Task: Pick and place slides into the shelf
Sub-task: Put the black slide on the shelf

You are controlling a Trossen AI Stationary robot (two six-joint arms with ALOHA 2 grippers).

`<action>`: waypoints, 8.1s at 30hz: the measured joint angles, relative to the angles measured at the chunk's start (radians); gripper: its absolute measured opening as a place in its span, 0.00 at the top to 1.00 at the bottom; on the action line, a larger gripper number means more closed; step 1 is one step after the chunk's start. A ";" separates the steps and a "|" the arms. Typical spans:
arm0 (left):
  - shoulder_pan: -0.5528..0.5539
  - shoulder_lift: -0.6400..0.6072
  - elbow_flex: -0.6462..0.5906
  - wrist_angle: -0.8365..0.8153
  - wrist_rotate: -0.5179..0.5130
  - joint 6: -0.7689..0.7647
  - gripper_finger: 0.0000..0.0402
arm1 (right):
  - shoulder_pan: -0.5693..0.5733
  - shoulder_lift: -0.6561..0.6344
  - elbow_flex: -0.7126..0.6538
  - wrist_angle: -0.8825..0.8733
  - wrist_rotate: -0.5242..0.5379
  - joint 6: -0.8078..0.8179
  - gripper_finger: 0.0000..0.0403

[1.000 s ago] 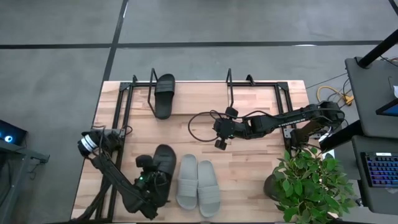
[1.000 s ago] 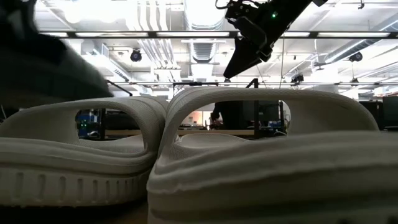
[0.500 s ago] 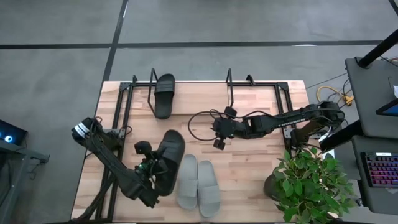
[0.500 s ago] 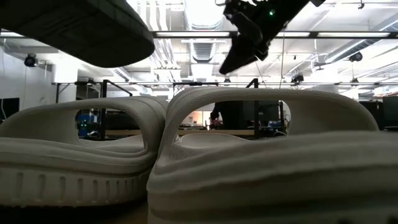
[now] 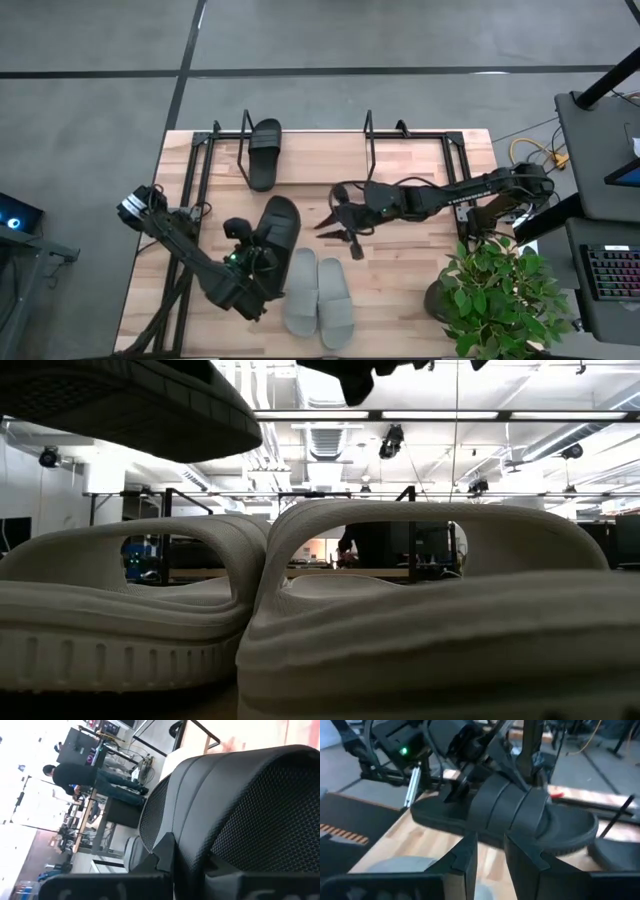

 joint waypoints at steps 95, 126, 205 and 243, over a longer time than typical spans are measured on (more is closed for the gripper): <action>0.346 -0.064 -0.034 0.406 -0.391 0.456 1.00 | -0.091 -0.016 -0.281 0.473 0.263 0.495 0.46; 0.346 -0.062 -0.042 0.463 -0.396 0.484 1.00 | -0.106 0.183 -0.166 0.593 0.188 0.511 0.46; 0.373 -0.062 -0.046 0.708 -0.391 0.752 0.98 | -0.132 0.179 -0.165 0.569 0.237 0.327 0.98; 0.373 -0.061 -0.056 0.718 -0.384 0.766 1.00 | -0.134 0.103 -0.164 0.434 0.229 0.296 0.68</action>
